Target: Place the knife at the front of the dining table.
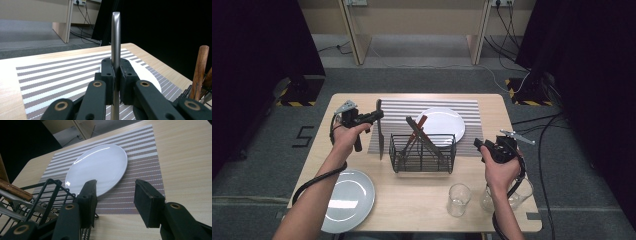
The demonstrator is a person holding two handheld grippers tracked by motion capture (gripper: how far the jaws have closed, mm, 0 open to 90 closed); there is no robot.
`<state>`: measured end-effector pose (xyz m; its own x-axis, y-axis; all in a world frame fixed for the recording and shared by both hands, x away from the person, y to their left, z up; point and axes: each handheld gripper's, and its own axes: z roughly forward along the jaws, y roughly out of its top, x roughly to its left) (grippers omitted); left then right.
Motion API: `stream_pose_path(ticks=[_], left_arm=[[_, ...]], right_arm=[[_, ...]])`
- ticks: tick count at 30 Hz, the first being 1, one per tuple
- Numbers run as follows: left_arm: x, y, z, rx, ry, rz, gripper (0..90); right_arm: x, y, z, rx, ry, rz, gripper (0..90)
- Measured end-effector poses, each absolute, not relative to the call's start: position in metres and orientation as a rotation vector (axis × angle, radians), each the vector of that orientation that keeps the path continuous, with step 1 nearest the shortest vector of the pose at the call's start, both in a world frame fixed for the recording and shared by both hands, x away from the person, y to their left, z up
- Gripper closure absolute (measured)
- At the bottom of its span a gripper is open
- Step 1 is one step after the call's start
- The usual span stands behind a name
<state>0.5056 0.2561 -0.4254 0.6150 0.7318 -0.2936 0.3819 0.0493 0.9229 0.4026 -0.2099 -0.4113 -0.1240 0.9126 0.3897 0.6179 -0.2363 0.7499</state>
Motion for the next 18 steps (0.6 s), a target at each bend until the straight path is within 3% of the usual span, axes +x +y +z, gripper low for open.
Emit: stream_pose_path(ticks=[18], left_arm=[[0.5074,0.2573,-0.4200,1.604,1.067,0.310,83.3]], right_arm=[[0.4025,-0.2100,-0.4117,1.830,1.702,1.294,52.9]])
